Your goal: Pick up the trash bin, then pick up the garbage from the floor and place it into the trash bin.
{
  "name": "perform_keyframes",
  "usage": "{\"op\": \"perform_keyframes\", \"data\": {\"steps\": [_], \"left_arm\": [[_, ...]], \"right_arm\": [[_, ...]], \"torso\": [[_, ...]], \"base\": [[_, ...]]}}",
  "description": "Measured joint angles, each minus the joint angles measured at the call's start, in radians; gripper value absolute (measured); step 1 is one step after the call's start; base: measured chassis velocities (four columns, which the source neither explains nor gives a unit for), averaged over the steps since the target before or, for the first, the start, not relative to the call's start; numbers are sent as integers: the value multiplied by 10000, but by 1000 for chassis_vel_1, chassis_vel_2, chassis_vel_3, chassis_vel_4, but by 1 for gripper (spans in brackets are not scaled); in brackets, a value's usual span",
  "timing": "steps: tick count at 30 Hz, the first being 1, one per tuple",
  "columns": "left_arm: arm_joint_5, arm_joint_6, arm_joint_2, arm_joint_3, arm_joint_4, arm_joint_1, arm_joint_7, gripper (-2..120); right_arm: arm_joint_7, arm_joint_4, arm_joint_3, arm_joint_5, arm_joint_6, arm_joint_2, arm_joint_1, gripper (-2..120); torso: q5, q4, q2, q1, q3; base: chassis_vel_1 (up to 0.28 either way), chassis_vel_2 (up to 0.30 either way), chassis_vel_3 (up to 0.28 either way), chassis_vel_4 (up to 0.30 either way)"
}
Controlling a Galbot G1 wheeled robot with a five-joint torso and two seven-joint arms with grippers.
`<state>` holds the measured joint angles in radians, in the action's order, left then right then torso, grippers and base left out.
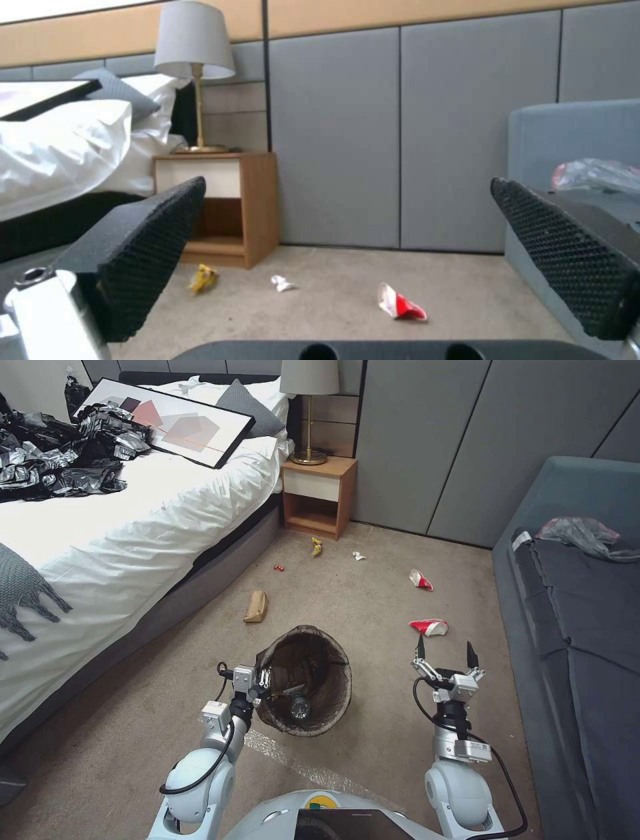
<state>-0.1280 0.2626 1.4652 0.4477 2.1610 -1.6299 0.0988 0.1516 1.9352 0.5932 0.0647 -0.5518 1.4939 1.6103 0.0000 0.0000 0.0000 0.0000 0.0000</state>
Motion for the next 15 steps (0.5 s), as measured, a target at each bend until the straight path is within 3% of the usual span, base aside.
{"op": "perform_keyframes", "data": {"steps": [9,15], "left_arm": [[13,-20,23,-4,-40,-31,19,7],[31,-50,34,-6,-57,-43,28,7]], "right_arm": [[-6,-86,-20,122,19,38,-123,100],[-9,-122,-26,123,20,53,-145,100]], "torso": [[-1,0,0,0,-1],[0,0,0,0,0]], "base": [[-20,20,18,-9],[-140,128,130,-135]]}}
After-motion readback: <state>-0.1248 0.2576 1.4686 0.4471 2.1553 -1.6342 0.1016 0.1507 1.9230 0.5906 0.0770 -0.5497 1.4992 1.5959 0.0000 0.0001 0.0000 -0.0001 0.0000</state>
